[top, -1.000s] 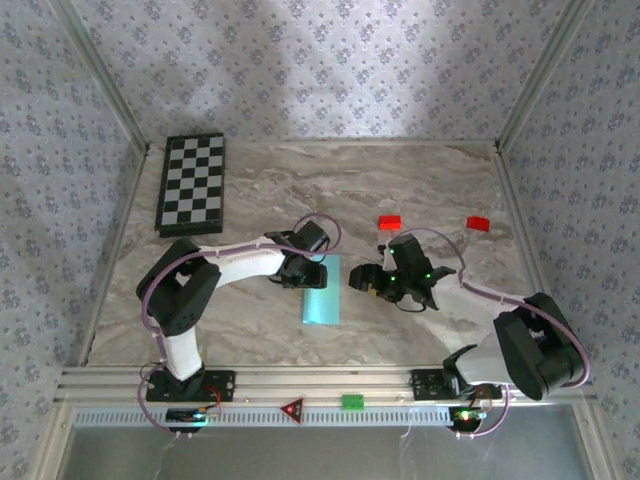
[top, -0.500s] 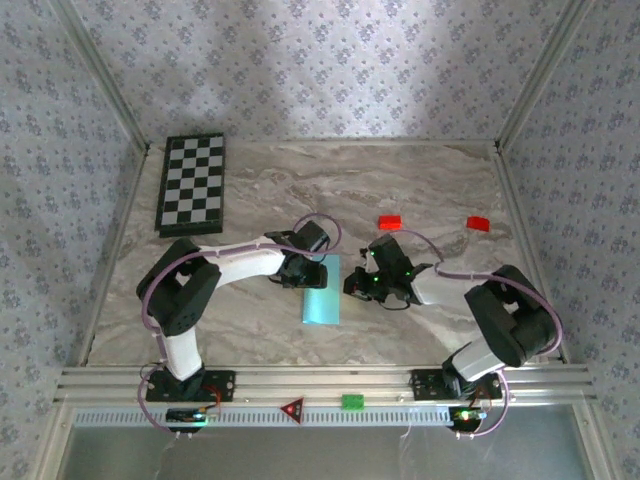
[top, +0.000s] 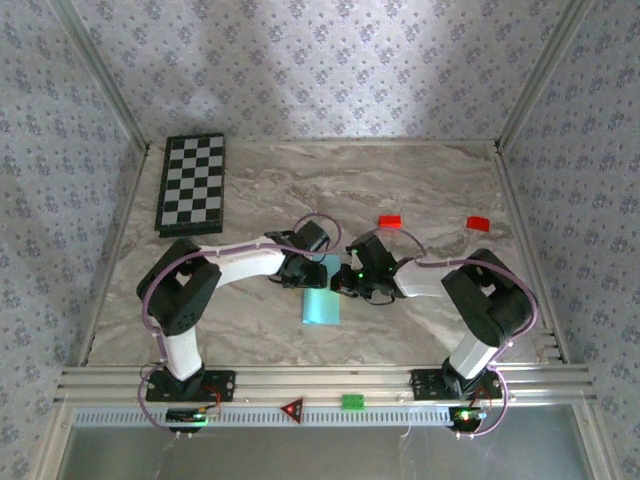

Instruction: Fold a paper plane with a square sheet of paper (pick it up from the middle)

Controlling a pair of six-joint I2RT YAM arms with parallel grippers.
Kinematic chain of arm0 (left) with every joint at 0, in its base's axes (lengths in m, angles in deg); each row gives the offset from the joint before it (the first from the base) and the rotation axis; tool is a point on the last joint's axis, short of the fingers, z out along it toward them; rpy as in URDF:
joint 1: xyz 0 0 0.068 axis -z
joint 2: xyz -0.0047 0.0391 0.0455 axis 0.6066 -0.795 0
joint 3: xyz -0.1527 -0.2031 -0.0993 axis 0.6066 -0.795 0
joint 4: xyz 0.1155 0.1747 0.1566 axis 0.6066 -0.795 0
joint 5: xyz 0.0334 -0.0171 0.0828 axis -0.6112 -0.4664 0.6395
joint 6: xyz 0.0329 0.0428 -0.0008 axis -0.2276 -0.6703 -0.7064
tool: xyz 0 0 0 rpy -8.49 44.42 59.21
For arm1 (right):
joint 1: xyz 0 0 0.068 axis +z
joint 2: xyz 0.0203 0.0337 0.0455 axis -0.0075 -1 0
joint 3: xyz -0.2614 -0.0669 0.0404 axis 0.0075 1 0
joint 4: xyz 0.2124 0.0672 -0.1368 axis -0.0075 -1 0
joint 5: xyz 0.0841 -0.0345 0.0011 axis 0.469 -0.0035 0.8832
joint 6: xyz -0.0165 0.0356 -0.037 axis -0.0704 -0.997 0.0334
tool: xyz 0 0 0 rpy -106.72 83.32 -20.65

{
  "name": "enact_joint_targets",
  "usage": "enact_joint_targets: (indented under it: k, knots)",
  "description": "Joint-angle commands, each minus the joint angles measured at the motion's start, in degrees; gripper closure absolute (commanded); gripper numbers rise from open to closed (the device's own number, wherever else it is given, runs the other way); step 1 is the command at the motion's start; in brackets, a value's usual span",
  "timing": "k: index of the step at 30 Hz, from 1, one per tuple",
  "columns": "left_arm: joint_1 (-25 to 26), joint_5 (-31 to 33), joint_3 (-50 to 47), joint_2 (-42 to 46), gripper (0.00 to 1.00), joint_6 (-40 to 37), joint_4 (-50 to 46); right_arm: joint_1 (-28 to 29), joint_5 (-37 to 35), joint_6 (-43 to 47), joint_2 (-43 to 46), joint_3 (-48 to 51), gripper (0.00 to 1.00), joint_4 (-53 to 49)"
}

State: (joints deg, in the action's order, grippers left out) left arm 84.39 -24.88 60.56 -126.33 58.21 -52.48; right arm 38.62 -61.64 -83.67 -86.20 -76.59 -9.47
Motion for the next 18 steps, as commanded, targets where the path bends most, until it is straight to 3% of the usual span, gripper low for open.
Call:
enact_joint_targets:
  k: [1, 12, 18]
  knots:
    - [0.4, -1.1, -2.5, -6.0, 0.39, -0.9, 5.9, 0.3, -0.1, -0.8, -0.8, -1.4, 0.99, 0.9]
    - [0.5, -1.4, -2.5, -6.2, 0.39, -1.1, 5.9, 0.4, 2.0, -1.8, -2.2, -0.4, 0.98, 4.5]
    - [0.4, -2.4, -2.4, -5.8, 0.40, -0.7, 6.2, 0.5, -1.0, 1.1, -3.5, 2.1, 0.98, -2.2]
